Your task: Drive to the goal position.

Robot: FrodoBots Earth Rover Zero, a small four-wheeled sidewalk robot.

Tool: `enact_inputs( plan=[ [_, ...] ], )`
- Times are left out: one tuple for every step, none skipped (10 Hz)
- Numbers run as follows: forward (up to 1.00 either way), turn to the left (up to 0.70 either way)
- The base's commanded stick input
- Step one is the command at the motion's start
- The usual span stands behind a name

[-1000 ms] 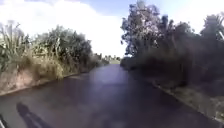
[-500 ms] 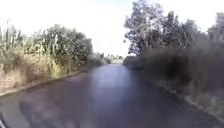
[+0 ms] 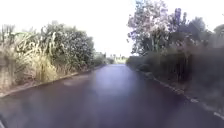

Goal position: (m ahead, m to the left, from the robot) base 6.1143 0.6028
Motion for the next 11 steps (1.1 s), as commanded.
enact_inputs(
  plan=[
    [1.00,0.00],
    [1.00,-0.12],
    [1.00,-0.15],
    [1.00,-0.07],
    [1.00,-0.04],
    [1.00,-0.04],
    [1.00,-0.04],
    [1.00,0.00],
    [1.00,0.00],
    [1.00,0.00],
    [0.97,0.00]
  ],
)
